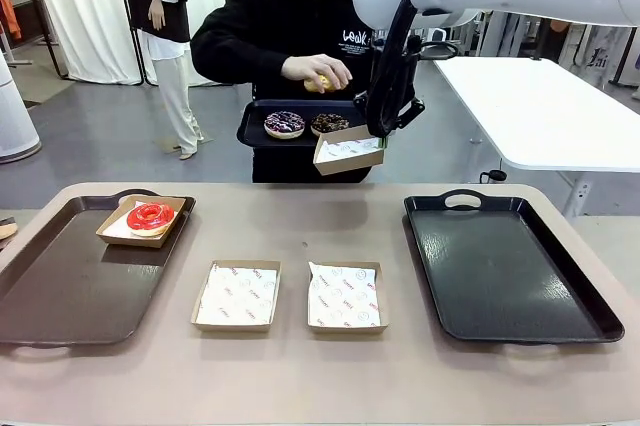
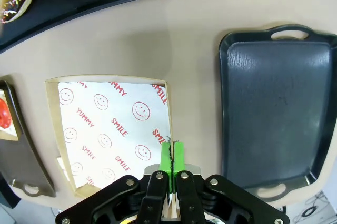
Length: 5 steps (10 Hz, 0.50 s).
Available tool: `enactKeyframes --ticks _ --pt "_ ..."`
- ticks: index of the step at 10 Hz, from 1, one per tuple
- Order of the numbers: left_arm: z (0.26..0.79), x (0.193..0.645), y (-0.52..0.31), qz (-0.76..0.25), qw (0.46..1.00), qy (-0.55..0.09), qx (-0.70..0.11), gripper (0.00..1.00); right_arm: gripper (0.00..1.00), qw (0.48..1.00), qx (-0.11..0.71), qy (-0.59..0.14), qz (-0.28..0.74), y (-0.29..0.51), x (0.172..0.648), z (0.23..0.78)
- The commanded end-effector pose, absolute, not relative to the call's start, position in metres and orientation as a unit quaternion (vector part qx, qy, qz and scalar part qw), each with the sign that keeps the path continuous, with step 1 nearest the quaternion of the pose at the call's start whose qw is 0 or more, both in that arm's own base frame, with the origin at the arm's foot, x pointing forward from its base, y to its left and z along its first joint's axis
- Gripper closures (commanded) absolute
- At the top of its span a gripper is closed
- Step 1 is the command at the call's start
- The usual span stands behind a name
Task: Individually package the donuts and arrange them on the tray.
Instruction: Place the picked Paper togo box on the Handle tray while simultaneously picking up another Paper togo box from the table with the other hand.
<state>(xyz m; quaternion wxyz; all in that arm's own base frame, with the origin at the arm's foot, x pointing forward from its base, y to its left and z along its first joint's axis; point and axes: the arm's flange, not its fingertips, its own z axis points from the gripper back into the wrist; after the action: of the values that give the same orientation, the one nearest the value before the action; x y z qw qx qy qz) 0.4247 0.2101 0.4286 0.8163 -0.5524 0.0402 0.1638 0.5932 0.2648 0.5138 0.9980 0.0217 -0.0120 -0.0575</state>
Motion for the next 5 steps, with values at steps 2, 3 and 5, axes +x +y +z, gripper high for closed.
enactKeyframes --ticks 2,3,5 --pt "0.4293 0.4198 0.2097 0.157 0.819 0.036 -0.551 0.0 1.0 0.998 0.022 -0.015 -0.058 0.2635 0.5906 0.5139" --pt "0.4293 0.4198 0.2097 0.157 0.819 0.036 -0.551 0.0 1.0 0.998 0.022 -0.015 -0.058 0.2635 0.5906 0.5139" --pt "0.4293 0.4198 0.2097 0.157 0.819 0.036 -0.551 0.0 1.0 0.998 0.022 -0.015 -0.058 0.2635 0.5906 0.5139"
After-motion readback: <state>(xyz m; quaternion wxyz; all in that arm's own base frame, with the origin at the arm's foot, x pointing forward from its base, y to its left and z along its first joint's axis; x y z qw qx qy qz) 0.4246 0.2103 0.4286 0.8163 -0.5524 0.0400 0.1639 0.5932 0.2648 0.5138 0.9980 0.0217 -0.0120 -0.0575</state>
